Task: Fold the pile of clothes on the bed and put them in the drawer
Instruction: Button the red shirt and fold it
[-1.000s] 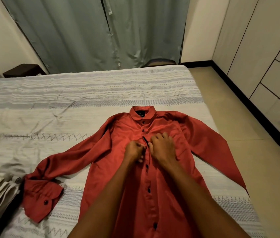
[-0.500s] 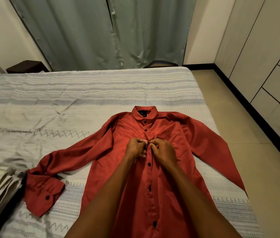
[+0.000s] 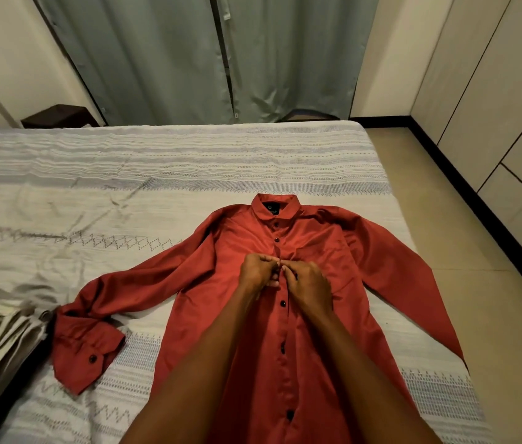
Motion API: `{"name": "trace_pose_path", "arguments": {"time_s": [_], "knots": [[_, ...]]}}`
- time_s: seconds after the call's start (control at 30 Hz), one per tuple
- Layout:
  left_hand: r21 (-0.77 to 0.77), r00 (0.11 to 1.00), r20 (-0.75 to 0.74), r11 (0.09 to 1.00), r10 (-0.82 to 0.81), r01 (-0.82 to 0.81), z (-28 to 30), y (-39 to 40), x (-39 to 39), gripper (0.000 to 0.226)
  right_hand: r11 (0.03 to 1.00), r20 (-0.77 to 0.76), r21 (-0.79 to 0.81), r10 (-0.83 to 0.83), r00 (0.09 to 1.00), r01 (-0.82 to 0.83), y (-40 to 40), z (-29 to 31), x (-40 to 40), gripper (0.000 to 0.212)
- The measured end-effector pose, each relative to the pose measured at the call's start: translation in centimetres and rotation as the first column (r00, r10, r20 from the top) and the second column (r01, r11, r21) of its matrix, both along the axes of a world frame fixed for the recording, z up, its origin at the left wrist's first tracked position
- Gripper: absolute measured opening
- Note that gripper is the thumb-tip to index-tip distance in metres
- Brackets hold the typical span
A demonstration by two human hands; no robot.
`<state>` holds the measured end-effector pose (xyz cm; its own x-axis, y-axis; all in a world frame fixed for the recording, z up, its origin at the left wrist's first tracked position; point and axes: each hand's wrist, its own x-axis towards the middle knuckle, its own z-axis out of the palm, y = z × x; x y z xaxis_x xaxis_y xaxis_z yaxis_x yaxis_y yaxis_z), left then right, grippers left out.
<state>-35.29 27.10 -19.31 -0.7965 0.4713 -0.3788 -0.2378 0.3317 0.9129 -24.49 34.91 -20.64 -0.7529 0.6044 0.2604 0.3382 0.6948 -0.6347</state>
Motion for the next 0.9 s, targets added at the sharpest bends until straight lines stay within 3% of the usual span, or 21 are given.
{"name": "trace_pose_path", "arguments": {"time_s": [0.23, 0.57, 0.7, 0.83, 0.9], "knots": [[-0.011, 0.999, -0.017, 0.999, 0.040, -0.040, -0.1, 0.2, 0.2, 0.016, 0.998, 0.032, -0.045, 0.049, 0.998, -0.048, 0.7, -1.0, 0.3, 0.029], [0.100, 0.997, -0.053, 0.994, 0.052, -0.046, -1.0, -0.2, 0.8, 0.016, 0.999, 0.070, -0.033, 0.019, 0.997, -0.017, 0.8, -0.4, -0.2, 0.021], [0.055, 0.988, -0.138, 0.996, 0.073, -0.066, -1.7, -0.2, 0.7, 0.025, 0.997, 0.024, 0.021, 0.076, 0.997, -0.077, 1.2, -1.1, -0.2, 0.018], [0.065, 0.995, -0.053, 0.994, 0.089, -0.086, -0.7, 0.0, 1.2, 0.029, 0.988, -0.016, 0.004, 0.155, 0.988, -0.155, 2.5, -2.1, -0.6, 0.027], [0.031, 0.988, -0.135, 0.997, 0.078, -0.074, -0.8, -0.2, 1.5, 0.027, 0.987, -0.031, -0.018, 0.160, 0.987, -0.161, 2.5, -2.0, -0.7, 0.032]]}}
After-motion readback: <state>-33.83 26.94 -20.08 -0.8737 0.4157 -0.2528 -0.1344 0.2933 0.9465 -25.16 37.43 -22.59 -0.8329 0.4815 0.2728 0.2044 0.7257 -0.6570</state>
